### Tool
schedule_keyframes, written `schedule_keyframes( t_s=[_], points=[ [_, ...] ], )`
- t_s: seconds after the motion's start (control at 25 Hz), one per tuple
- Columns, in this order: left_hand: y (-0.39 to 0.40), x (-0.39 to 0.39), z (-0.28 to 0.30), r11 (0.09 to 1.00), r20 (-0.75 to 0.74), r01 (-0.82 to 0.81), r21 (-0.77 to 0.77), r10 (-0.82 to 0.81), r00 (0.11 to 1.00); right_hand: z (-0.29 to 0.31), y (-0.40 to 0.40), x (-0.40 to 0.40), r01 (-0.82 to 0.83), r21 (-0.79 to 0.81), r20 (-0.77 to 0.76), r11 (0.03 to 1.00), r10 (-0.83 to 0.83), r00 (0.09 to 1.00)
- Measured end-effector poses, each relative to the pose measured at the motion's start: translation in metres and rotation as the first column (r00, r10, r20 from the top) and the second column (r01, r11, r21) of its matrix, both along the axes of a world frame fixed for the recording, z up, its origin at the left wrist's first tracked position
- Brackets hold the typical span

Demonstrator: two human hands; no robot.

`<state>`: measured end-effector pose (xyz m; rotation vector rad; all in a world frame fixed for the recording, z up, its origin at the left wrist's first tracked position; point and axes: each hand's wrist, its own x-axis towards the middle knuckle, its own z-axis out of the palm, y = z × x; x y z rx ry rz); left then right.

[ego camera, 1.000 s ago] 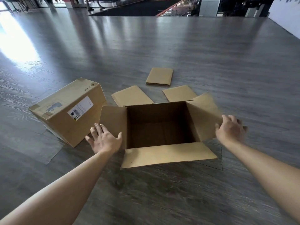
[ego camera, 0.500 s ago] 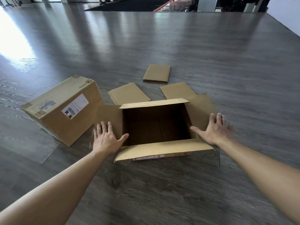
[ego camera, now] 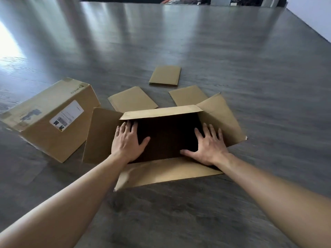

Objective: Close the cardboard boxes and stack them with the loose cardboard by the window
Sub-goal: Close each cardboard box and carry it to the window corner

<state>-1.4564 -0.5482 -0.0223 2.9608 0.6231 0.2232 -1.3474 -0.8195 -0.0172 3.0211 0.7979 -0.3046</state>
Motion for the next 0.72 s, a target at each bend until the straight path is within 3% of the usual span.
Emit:
schedule_keyframes(
  t_s=[0.24, 0.56, 0.72],
  points=[
    [0.011, 0.051, 0.009, 1.000, 0.147, -0.001, -0.020, 0.004, 0.989, -0.013, -0.006, -0.002, -0.021, -0.017, -0.046, 1.000, 0.020, 0.999],
    [0.028, 0.091, -0.011, 0.990, -0.134, -0.116, -0.074, 0.106, 0.985, -0.028, -0.011, 0.000, -0.056, 0.031, -0.042, 0.998, 0.058, 0.997],
    [0.030, 0.093, -0.015, 0.990, -0.195, -0.133, -0.046, 0.122, 0.973, -0.036, -0.011, 0.000, -0.065, 0.048, -0.039, 0.997, 0.067, 0.997]
  ],
)
